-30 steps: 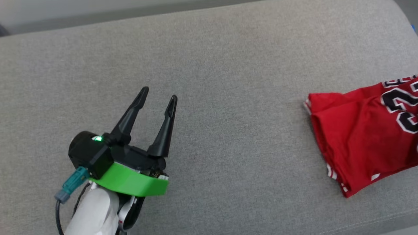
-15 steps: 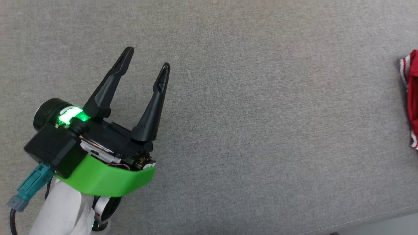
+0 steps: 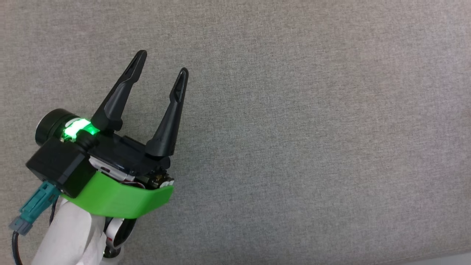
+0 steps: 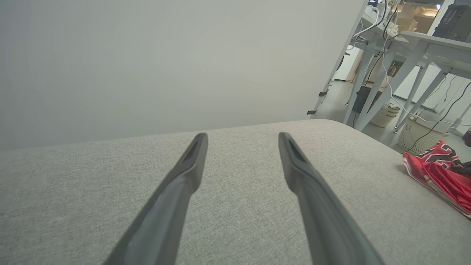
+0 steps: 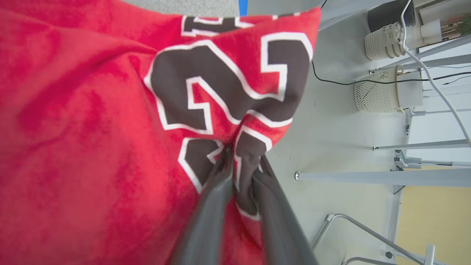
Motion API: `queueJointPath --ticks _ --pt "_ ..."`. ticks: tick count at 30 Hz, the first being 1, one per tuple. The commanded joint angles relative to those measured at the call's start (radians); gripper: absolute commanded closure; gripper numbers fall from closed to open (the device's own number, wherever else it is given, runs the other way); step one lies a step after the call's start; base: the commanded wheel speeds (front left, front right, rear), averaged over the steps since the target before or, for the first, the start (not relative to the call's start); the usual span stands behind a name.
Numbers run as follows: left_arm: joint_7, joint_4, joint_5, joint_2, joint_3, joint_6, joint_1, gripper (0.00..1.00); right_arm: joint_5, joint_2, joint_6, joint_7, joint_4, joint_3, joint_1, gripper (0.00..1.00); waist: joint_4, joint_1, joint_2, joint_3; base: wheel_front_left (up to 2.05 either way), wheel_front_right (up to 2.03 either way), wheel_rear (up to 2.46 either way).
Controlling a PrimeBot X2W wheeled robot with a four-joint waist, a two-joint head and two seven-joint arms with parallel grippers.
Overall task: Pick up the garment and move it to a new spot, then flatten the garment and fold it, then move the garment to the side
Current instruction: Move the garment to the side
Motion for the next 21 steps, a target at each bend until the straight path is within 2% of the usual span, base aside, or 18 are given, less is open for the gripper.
queueJointPath --ticks 1,10,16,21 --pt "-0.011 0.006 -0.003 -0.008 -0.003 0.004 -0.018 0.0 -0.016 0.005 -0.001 -0.013 0.0 -0.009 -0.016 0.0 0.005 -0.0001 -0.0001 -0.024 0.0 0.0 0.0" --pt "-0.063 0.115 -0.035 -0.037 -0.002 0.014 0.027 0.0 -0.049 0.0 -0.001 -0.059 -0.064 -0.024 0.007 0.0 0.026 -0.0001 -0.0001 -0.194 0.0 0.0 0.0" --pt "-0.093 0.225 -0.06 -0.059 0.014 0.028 0.097 0.0 -0.01 0.024 -0.001 -0.101 -0.201 -0.019 0.049 0.0 0.064 -0.0001 -0.0001 -0.342 0.0 0.0 0.0" --pt "-0.108 0.297 -0.071 -0.077 0.033 0.044 0.15 0.0 0.051 0.125 -0.001 -0.137 -0.344 -0.045 0.105 0.0 0.104 -0.0001 -0.0001 -0.432 0.0 0.0 0.0"
